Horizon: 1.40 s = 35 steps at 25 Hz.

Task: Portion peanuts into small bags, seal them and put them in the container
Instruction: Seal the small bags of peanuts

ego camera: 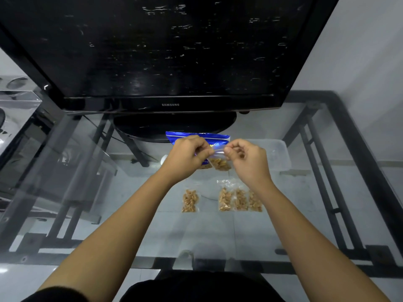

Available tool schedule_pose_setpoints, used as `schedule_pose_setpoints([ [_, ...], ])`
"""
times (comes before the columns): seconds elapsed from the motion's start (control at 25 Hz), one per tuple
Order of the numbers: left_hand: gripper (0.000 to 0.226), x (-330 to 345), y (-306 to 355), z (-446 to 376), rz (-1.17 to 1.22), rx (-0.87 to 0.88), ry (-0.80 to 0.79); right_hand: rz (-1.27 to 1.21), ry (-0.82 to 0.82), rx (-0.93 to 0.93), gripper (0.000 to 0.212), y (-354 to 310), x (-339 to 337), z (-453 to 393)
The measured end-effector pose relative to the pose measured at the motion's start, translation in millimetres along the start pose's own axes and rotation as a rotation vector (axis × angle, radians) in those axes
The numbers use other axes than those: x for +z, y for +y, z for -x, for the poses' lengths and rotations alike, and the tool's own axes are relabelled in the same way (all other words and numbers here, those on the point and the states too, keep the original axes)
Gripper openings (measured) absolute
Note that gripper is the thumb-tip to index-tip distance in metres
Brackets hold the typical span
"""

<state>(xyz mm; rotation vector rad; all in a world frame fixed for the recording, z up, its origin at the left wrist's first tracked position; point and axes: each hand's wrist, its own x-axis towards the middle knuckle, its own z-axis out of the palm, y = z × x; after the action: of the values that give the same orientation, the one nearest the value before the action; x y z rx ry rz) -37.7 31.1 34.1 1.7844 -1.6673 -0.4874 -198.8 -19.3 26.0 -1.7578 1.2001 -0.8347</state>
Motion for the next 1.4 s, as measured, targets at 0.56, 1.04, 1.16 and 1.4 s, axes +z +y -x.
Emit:
schedule_pose_setpoints([
  [0.56,0.006,65.9,-54.3,71.0,0.568,-0.734,-0.030,0.234,-0.240,0.348,0.021,64.2,18.5,6.6],
  [1.04,0.024,100.4,-56.4,81.8,-0.118,-0.650,-0.057,0.339,-0.129,0.365,0.020,110.2,45.5,35.2],
  [1.16,0.034,89.6,-50.9,71.6,0.112,-0.573,0.037,0.023,-0.166,0.360,0.018,101.6,38.5,39.8],
  [1.4,0.020,64.9,-30.5,31.5,0.592,-0.427,-0.066,-0.379,-0.183,0.351,0.028,69.4,17.7,34.2],
])
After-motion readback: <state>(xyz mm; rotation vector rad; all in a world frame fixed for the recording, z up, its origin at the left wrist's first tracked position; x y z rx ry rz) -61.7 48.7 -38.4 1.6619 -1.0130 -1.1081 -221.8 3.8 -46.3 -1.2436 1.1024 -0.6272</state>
